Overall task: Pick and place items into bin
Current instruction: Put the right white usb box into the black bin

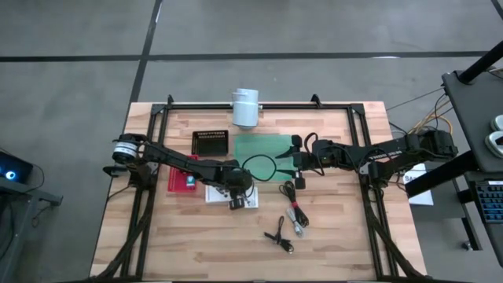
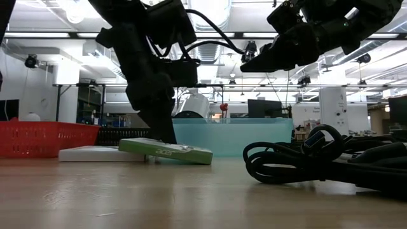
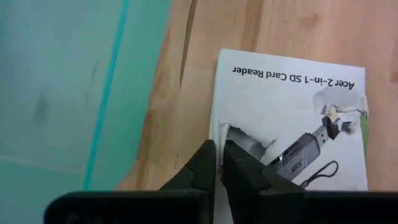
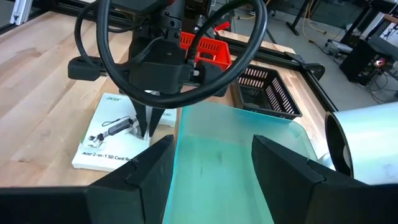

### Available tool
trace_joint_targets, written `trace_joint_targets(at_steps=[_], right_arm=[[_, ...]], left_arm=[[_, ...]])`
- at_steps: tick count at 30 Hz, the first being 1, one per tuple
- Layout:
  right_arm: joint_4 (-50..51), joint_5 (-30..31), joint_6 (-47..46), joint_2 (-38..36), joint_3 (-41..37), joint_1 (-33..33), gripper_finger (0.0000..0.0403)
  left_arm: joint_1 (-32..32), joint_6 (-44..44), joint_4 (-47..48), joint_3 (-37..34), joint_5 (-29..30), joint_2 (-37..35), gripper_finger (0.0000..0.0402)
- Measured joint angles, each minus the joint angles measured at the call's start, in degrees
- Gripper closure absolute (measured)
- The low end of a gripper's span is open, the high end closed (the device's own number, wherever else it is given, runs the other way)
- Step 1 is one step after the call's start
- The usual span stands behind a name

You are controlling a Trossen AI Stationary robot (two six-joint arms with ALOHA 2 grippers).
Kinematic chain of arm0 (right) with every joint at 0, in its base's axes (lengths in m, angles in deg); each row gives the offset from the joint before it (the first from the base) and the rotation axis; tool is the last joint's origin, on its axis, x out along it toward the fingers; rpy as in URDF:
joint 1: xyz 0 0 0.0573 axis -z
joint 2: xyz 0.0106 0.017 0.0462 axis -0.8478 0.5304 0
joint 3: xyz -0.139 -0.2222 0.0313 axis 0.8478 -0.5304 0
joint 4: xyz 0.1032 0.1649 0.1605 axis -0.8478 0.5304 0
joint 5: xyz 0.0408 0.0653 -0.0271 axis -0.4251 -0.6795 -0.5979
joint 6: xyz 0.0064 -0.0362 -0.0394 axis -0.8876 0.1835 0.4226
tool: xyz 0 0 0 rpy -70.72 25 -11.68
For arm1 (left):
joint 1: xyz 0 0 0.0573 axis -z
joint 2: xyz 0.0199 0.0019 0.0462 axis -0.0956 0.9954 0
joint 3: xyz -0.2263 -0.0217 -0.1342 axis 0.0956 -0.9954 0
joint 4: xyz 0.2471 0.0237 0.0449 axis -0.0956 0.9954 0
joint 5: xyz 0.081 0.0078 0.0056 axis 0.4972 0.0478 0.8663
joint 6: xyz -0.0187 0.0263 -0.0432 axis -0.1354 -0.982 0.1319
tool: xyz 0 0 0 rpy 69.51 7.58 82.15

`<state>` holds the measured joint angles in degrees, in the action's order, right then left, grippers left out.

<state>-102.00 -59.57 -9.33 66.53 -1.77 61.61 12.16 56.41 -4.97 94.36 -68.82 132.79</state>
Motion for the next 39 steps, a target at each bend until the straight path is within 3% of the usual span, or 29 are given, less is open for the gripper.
trace_joint_targets(at_steps=[17, 39], right_arm=[[0.0, 0.0, 0.0, 0.0, -0.1, 0.0, 0.0202], [0.0, 0.0, 0.0, 0.0, -0.1, 0.0, 0.0202]], left_arm=[[0.1, -3.4, 1.1, 6.3, -2.4, 0.2, 0.04], [1.0, -6.0, 14.1, 17.5, -0.9, -4.1, 0.04]])
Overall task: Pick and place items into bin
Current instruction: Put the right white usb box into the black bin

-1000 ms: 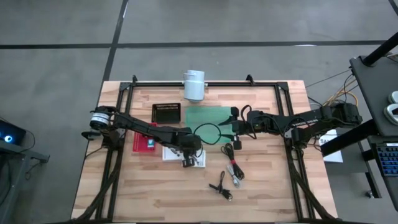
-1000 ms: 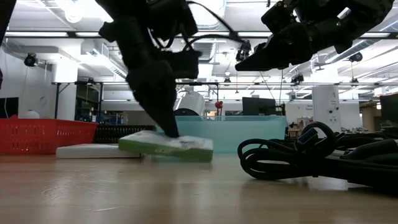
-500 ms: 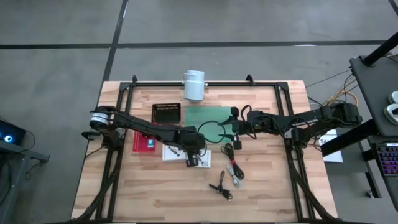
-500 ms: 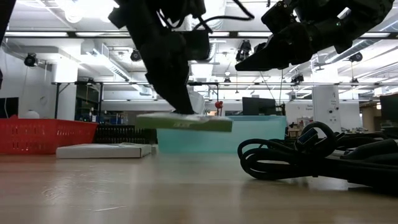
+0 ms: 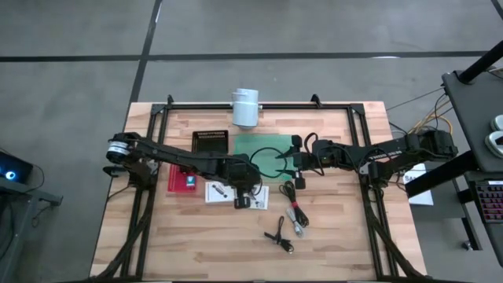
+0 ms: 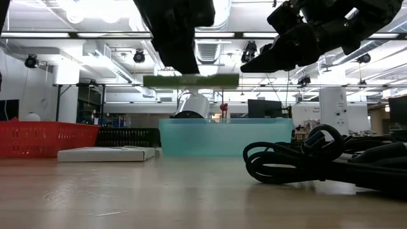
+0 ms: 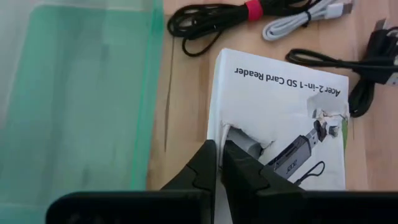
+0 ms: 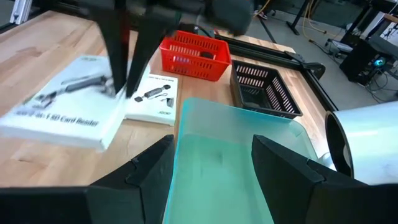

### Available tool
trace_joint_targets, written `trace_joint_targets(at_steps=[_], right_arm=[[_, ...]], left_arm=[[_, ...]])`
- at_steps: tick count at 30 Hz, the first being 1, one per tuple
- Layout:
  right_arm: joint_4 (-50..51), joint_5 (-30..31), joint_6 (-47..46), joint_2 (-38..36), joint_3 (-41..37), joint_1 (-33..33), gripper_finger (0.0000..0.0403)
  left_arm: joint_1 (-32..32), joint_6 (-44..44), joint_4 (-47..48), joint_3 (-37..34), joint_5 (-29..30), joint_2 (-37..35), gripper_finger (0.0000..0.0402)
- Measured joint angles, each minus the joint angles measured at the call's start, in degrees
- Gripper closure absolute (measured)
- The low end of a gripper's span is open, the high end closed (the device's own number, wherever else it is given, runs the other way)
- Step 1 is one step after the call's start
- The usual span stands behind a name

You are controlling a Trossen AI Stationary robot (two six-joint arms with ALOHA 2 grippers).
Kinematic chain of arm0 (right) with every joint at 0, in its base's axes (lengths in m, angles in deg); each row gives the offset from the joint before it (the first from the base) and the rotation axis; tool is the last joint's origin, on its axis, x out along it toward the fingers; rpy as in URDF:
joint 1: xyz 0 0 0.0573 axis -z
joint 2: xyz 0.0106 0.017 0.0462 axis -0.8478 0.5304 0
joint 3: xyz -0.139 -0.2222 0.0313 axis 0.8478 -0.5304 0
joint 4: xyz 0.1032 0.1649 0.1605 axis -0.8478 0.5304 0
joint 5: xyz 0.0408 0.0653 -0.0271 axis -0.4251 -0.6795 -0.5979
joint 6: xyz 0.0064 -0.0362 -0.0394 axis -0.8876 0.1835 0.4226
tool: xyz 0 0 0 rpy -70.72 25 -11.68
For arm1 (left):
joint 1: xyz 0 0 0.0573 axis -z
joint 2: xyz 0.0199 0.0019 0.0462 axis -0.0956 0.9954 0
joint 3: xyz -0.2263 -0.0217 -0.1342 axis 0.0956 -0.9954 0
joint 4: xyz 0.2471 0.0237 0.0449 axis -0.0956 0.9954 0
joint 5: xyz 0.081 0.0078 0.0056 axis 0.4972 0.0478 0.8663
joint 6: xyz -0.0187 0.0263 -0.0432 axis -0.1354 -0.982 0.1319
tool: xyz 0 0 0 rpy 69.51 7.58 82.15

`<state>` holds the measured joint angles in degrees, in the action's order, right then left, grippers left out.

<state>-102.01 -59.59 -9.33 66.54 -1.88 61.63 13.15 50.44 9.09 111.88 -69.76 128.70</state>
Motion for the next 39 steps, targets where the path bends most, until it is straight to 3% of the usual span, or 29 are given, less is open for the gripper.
trace_joint_targets(at_steps=[9, 19, 26, 39], right_arm=[[0.0, 0.0, 0.0, 0.0, -0.1, 0.0, 0.0202], [0.0, 0.0, -0.1, 0.0, -0.1, 0.0, 0.0202], [0.0, 0.0, -0.4, 0.0, -0.2, 0.0, 0.0202], [0.1, 0.0, -0.7, 0.0, -0.5, 0.0, 0.0202]], left_arm=[[0.0, 0.0, 5.0, -0.1, 4.3, -5.4, 0.04], [-0.3, -0.7, 15.3, -0.3, 16.9, -10.5, 0.04], [-1.5, -7.1, 17.4, -0.5, 25.9, -12.4, 0.04], [-10.7, -20.9, 18.0, -2.7, 33.2, -13.1, 0.04]])
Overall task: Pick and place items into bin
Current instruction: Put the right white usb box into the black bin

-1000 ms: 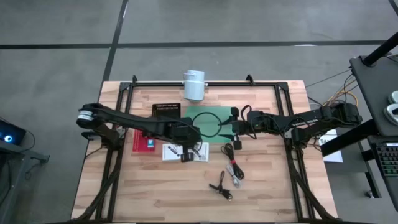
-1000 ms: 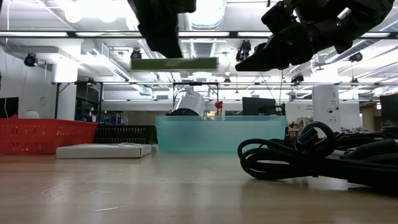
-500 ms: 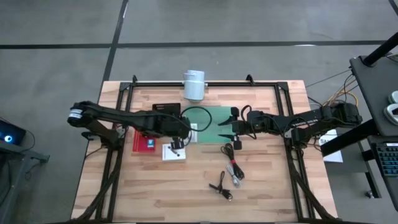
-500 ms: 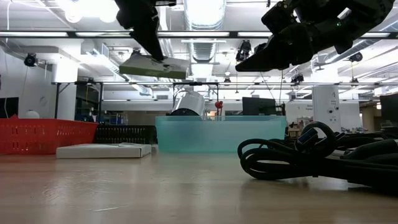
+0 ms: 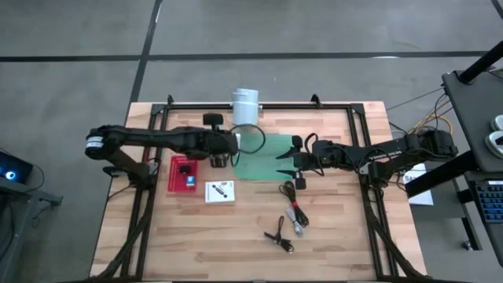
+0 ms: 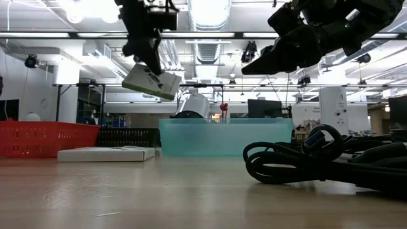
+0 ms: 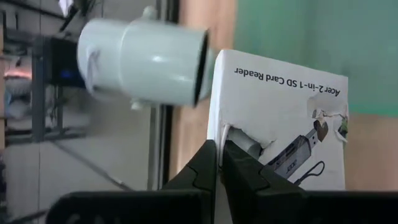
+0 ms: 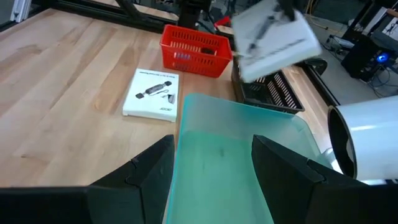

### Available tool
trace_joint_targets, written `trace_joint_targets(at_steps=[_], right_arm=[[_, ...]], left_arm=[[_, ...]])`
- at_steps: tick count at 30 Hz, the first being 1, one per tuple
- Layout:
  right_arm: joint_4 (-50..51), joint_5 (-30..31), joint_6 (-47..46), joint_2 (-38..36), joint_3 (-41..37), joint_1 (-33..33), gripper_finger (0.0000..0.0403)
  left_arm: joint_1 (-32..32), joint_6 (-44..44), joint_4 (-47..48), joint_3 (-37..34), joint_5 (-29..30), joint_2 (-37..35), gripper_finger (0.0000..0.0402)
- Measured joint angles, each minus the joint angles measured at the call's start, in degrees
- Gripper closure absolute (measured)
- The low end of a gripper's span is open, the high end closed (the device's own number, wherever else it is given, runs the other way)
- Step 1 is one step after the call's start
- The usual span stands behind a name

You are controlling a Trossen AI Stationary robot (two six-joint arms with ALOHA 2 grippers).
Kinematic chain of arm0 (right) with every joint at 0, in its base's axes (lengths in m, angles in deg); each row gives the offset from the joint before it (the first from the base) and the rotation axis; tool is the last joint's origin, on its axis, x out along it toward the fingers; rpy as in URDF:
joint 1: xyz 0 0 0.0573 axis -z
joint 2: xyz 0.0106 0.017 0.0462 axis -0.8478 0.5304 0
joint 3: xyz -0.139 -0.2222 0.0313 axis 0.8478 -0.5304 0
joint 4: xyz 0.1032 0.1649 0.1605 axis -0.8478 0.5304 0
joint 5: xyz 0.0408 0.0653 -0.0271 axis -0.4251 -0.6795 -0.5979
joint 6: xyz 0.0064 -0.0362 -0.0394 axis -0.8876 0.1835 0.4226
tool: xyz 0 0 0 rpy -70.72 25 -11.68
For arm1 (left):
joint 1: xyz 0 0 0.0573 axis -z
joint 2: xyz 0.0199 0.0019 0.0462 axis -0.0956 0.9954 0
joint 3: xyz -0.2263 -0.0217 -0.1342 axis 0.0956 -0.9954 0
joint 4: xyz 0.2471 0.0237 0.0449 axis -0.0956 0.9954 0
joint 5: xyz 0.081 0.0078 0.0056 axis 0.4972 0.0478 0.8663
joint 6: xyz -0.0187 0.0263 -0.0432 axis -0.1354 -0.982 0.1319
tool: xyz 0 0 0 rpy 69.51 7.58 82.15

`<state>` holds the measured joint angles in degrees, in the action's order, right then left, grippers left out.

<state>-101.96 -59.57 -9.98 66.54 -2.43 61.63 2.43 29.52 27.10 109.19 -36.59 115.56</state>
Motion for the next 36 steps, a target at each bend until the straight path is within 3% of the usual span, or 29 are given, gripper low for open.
trace_joint_targets(at_steps=[9, 15, 24, 36], right_arm=[[0.1, 0.0, 0.0, 0.0, -0.9, 0.0, 0.0202], [0.0, 0.0, 0.0, 0.0, -1.1, 0.0, 0.0202], [0.0, 0.0, -1.4, 0.0, -1.3, 0.0, 0.0202], [0.0, 0.0, -1.5, 0.0, -1.4, 0.0, 0.0202]], left_arm=[[-9.7, -7.8, 0.0, -2.7, -0.4, -0.2, 0.04], [-17.2, -8.1, -1.1, -4.7, -6.0, -1.0, 0.04], [-19.6, -14.3, -9.7, -8.9, -13.7, -1.3, 0.04], [-21.7, -14.9, -9.5, -10.3, -14.6, -1.1, 0.04]])
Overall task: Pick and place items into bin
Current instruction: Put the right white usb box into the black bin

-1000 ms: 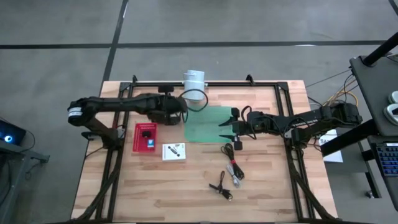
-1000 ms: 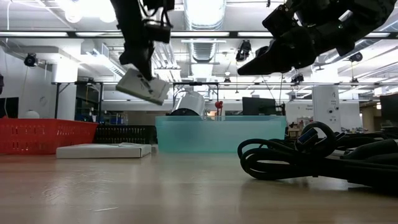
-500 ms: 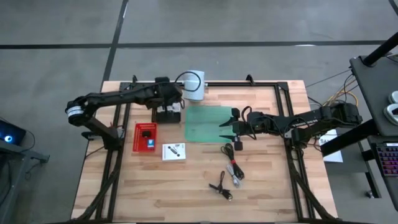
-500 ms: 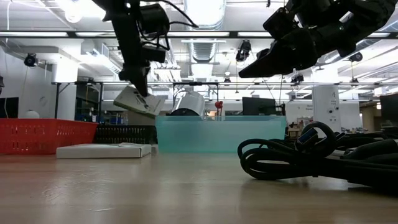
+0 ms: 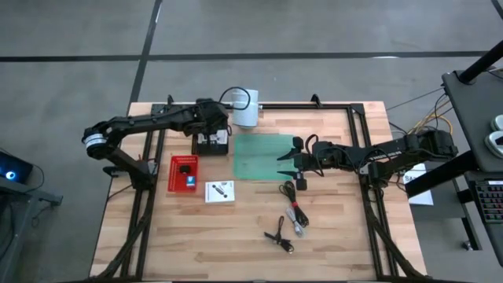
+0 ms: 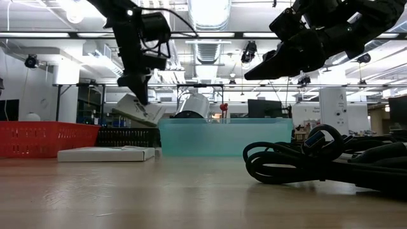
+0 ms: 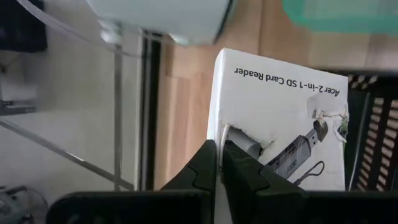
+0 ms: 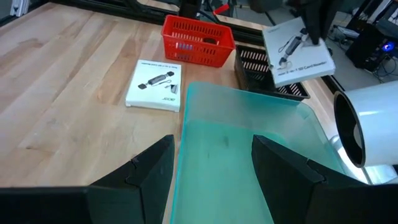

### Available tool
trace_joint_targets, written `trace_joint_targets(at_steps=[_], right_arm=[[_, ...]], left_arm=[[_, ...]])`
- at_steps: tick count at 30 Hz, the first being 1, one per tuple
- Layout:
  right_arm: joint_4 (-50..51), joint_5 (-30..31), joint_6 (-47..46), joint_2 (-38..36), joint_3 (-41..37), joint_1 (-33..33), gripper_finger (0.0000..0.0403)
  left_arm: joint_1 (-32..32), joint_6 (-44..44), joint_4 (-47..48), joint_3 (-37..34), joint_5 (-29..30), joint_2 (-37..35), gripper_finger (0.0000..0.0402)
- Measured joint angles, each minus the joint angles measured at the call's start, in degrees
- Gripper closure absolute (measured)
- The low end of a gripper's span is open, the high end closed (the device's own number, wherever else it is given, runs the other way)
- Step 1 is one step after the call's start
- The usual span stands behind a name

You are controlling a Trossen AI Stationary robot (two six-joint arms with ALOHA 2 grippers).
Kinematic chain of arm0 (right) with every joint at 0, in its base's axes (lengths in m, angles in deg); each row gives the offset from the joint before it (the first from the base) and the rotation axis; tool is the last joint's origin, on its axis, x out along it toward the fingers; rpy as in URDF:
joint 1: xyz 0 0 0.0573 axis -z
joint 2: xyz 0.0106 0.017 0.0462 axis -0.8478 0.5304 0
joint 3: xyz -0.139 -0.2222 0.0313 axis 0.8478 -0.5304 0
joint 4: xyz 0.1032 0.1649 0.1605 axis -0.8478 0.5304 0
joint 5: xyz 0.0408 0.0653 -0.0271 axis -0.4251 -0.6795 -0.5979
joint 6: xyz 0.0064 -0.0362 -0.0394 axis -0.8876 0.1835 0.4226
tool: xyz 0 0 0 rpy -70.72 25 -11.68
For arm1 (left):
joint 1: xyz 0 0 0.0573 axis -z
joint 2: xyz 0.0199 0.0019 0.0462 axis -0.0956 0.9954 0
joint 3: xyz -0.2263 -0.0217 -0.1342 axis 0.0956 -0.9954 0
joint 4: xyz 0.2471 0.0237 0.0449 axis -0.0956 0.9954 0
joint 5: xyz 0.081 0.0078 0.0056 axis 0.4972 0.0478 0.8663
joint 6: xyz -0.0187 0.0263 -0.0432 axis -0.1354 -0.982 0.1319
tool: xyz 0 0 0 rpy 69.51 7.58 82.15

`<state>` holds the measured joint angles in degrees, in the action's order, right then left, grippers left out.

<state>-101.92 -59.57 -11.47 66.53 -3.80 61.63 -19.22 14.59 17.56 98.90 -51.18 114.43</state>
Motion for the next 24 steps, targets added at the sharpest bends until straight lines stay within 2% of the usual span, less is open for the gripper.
trace_joint_targets(at_steps=[11, 20, 24], right_arm=[[0.0, 0.0, 0.1, 0.0, 0.0, 0.0, 0.0202], [0.0, 0.0, 0.1, 0.0, 0.0, 0.0, 0.0202], [0.0, 0.0, 0.0, 0.0, 0.0, 0.0, 0.0202]], left_arm=[[-1.9, 0.0, -4.5, -6.9, -5.1, -0.5, 0.04], [-2.1, 3.0, -5.0, -7.2, -7.0, -0.5, 0.0399], [-2.1, 3.1, -4.9, -7.2, -6.9, -0.5, 0.0376]])
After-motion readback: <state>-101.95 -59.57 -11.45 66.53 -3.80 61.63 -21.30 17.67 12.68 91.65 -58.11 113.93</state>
